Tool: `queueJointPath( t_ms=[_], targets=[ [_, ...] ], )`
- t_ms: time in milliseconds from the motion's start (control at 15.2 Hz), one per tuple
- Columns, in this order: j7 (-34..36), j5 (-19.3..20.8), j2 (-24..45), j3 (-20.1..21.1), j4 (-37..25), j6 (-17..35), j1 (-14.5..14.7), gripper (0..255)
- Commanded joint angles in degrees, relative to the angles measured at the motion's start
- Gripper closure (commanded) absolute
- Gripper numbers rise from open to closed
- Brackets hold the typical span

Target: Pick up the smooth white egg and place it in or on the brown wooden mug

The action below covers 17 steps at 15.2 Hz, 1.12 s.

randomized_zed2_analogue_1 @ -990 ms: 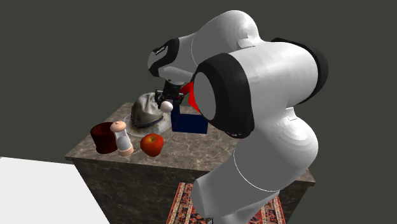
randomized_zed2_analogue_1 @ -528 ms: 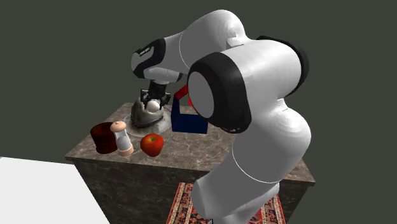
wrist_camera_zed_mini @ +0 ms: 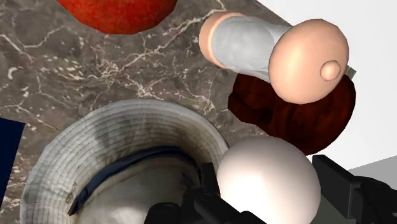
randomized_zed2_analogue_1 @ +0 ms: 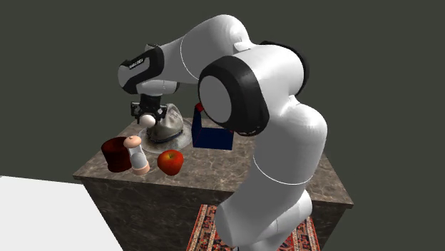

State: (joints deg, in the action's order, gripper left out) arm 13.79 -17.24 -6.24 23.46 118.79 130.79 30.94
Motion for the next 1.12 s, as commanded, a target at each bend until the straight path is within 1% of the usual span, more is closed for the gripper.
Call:
queueJointPath(
  t_ms=[0, 330, 528, 594, 1056],
  targets=[
    [3.8, 2.3, 2.6, 1.7, -2.8, 0.4, 0.8, 255],
    [13.6, 9.7, 10.7, 5.0, -11.2, 0.7, 3.8, 255],
    [19.3, 14.8, 16.2, 6.0, -17.3, -0.1, 6.7, 255],
    [22.1, 17.4, 19.0, 6.3, -20.7, -0.8, 8.4, 255],
    [22.1, 17.9, 20.3, 5.8, -16.8, 4.2, 8.7, 255]
  ],
)
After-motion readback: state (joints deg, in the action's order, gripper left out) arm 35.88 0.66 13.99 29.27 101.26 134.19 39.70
